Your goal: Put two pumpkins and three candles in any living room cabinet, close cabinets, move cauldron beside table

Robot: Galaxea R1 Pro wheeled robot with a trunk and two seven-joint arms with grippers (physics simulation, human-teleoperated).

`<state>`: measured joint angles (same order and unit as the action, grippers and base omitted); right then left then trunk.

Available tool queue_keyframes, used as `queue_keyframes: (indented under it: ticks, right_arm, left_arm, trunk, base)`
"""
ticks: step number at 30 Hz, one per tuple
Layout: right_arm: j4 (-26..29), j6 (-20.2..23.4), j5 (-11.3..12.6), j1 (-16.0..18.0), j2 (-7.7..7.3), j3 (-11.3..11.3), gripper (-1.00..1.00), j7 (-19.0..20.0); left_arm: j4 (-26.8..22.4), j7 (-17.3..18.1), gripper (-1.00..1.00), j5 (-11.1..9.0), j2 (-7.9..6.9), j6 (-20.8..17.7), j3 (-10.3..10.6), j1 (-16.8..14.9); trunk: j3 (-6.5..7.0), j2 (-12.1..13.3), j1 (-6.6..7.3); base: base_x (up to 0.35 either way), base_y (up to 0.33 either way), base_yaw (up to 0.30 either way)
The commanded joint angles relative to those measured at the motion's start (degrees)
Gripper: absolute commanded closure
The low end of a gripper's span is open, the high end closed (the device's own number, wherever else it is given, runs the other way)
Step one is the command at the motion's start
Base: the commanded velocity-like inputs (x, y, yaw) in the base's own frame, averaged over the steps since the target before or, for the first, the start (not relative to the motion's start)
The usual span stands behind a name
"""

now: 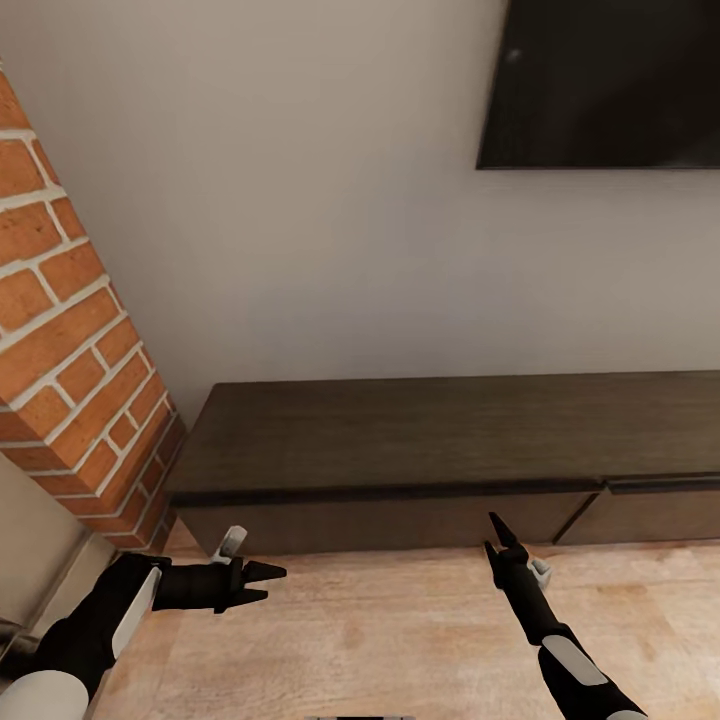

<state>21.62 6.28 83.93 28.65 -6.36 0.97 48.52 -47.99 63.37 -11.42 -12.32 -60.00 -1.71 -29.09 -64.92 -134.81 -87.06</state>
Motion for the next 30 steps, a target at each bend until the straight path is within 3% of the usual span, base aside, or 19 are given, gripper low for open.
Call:
queue_keyframes:
  ticks: [1, 7, 11, 30]
  right_arm:
    - [0.00, -0.02, -0.03, 0.00, 0.01, 0.00, -1.00, 0.00]
    - [0.00, -0.02, -0.07, 0.00, -0.03, 0.00, -1.00, 0.00]
    - [0.00, -0.03, -0.07, 0.00, -0.01, 0.00, -1.00, 0.00]
    - [0.00, -0.04, -0.05, 0.00, 0.03, 0.01, -1.00, 0.00]
  left_arm:
    - [0.00, 0.00, -1.00, 0.00, 0.01, 0.00, -0.02, 0.00]
    - [0.00, 0.00, -1.00, -0.05, -0.01, 0.00, -0.05, 0.00]
    - [0.00, 0.02, -1.00, -0.15, -0.06, 0.00, 0.02, 0.00]
    - [0.00, 0.06, -1.00, -0.18, -0.07, 0.00, 0.03, 0.00]
  trunk:
    - [0.00, 0.00, 0.00]
    - [0.00, 0.00, 0.00]
    - [-0.72, -1.60, -0.88]
    - [-0.72, -1.60, -0.88]
  base:
    - [0.060, 0.000, 0.000]
    - [0.017, 0.000, 0.000]
    - [0.001, 0.000, 0.000]
    - [0.060, 0.000, 0.000]
